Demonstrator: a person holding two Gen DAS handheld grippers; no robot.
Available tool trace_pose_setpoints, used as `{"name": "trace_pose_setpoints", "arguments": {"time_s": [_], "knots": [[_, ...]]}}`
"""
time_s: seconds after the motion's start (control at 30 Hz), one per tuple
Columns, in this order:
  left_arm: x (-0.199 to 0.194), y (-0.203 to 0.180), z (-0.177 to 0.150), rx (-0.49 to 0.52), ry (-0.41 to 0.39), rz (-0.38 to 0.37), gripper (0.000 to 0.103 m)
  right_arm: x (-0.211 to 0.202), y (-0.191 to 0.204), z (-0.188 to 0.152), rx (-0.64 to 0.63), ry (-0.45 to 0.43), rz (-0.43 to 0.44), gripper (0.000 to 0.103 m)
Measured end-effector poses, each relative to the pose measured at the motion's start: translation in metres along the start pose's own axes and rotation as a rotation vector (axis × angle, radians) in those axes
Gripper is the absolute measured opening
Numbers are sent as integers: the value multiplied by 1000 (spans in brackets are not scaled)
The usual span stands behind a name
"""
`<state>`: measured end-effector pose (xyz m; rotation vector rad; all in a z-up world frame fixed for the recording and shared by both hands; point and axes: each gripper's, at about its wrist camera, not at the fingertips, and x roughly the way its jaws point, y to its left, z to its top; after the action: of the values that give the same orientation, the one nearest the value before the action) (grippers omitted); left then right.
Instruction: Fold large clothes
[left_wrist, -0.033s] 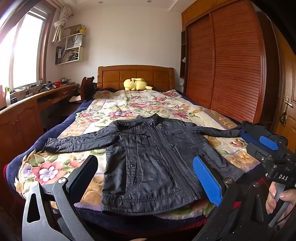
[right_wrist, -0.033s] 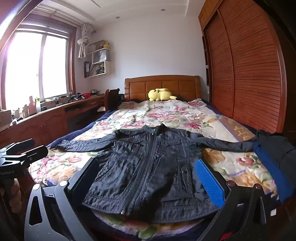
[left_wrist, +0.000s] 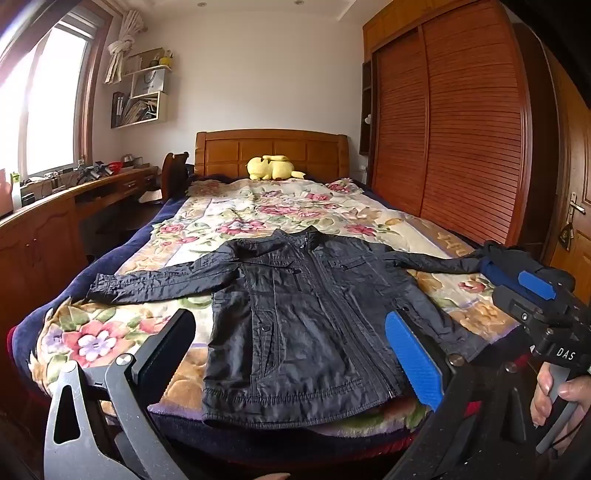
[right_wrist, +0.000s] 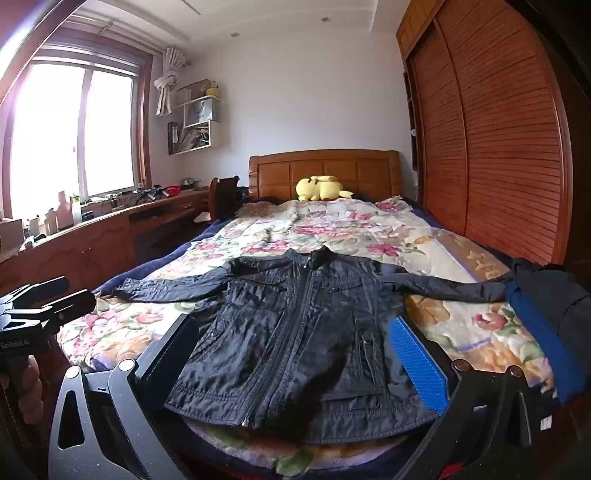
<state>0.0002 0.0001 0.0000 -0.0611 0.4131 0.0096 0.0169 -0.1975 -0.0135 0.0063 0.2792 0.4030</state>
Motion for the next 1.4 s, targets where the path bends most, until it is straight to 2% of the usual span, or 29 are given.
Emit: {"name": "trace_pose_setpoints", "arguments": {"time_s": [1.4], "knots": [[-6, 6, -1, 3, -20, 27, 103, 1, 0, -1, -1, 7, 0, 103]]}}
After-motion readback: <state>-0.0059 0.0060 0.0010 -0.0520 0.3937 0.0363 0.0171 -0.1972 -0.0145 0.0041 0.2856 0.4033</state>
